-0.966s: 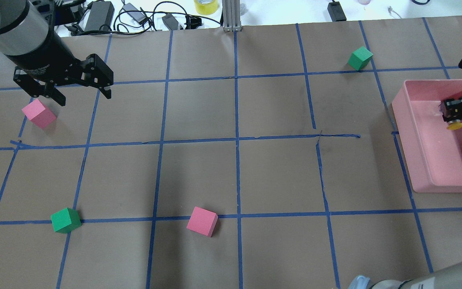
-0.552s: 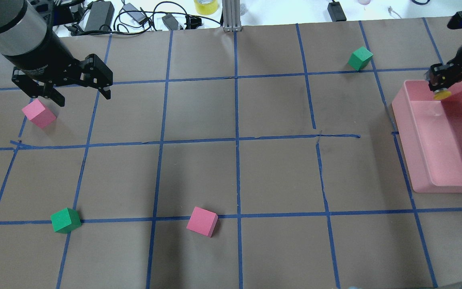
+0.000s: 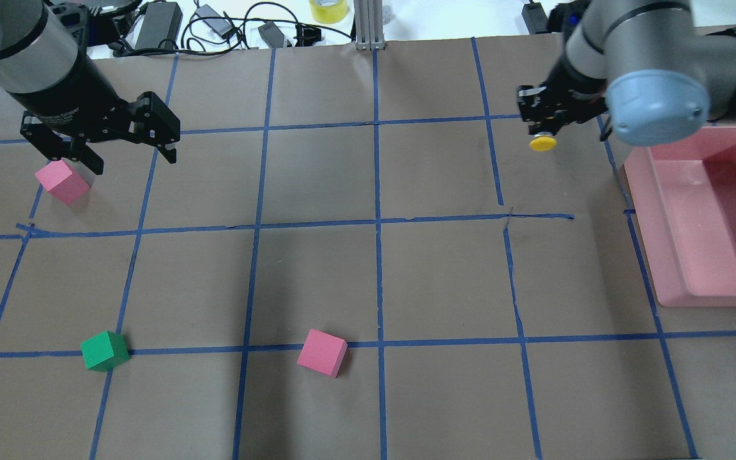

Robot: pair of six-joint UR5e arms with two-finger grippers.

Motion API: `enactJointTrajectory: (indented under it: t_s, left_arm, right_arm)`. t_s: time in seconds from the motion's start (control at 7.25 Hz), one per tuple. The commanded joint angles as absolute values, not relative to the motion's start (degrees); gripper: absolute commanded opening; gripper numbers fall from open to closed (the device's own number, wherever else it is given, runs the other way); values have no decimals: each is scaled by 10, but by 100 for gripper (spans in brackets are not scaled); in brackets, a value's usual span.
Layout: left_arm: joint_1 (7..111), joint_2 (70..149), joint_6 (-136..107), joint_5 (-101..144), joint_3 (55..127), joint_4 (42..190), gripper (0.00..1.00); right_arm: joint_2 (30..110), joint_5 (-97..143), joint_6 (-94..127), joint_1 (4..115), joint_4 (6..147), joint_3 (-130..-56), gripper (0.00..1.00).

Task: Align button upright
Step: 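Lift the switch out of the tray and carry it toward the table center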

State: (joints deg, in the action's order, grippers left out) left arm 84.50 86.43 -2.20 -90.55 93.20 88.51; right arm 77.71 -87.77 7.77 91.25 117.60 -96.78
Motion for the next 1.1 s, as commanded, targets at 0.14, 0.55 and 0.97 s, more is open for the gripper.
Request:
enactJointTrajectory:
  t_s: [0.14,0.55,0.97]
  left_arm:
    - [845,865,-22,-907,933,891,100]
    - [845,867,-22,-906,935,890,100]
    - [845,867,-22,-906,936,892,100]
  right_arm:
    - [723,-872,186,1096,1193,-971,1]
    - [658,-873,137,1121,1237,-974,2]
    - [635,-871,110,1122,1262,-974,5]
